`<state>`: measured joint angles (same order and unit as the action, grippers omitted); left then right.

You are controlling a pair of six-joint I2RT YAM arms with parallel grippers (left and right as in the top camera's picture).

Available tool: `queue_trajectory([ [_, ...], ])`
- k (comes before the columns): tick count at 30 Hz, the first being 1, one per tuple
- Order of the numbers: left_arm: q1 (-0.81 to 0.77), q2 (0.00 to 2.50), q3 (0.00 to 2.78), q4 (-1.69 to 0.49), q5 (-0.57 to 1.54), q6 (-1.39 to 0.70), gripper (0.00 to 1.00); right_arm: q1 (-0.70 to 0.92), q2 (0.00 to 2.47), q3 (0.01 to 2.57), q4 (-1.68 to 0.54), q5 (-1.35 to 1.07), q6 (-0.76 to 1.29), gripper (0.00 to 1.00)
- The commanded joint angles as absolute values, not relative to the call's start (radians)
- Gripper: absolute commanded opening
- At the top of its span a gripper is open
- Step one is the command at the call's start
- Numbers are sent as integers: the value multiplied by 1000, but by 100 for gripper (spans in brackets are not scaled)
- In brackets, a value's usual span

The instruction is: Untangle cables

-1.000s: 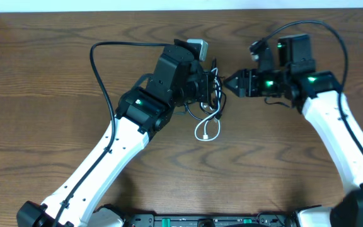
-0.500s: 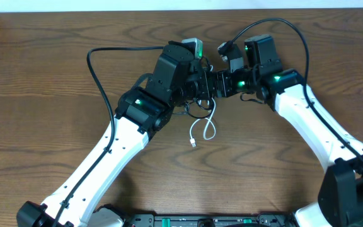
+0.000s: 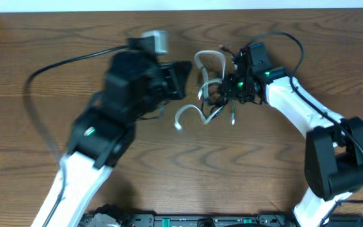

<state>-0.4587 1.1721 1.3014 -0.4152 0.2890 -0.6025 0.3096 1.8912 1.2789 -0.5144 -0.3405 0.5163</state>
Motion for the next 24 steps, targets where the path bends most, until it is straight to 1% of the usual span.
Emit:
queue_trajectory([
  [1,-408,1100,1322,-437,302,-569,7,290,1897,1279,-525,-333,545,26],
  [4,-384,1087,1322,-477,303,-569,7,281,1895,1279,-524,-368,514,6],
  [5,-378,1091,1321,-497,302,-569,8,277,1895,1279,-518,-397,495,1],
  [8,-376,1118,1321,-535,302,-527,7,276,1890,1279,-509,-463,435,1],
  [12,-376,1178,1321,-561,303,-527,8,276,1885,1279,-501,-484,400,1],
  [13,-376,1201,1321,-567,303,-527,7,276,1885,1279,-488,-485,382,2],
  [14,-376,1221,1321,-571,303,-527,7,276,1885,1279,-481,-483,375,5],
  [16,-376,1269,1321,-579,303,-528,7,276,1885,1279,-466,-439,372,27],
  [17,-376,1287,1321,-581,303,-528,7,276,1886,1279,-464,-409,372,33],
  [18,-376,1304,1321,-584,303,-527,7,276,1888,1279,-467,-358,372,37],
  [19,-376,1327,1321,-591,303,-527,7,276,1895,1279,-477,-327,372,39],
  [20,-376,1334,1321,-594,303,-527,8,276,1901,1279,-482,-327,372,39],
  [23,-376,1349,1321,-598,303,-527,7,282,1933,1279,-501,-327,367,35],
  [24,-376,1349,1321,-598,303,-527,7,289,1958,1279,-503,-340,350,31],
])
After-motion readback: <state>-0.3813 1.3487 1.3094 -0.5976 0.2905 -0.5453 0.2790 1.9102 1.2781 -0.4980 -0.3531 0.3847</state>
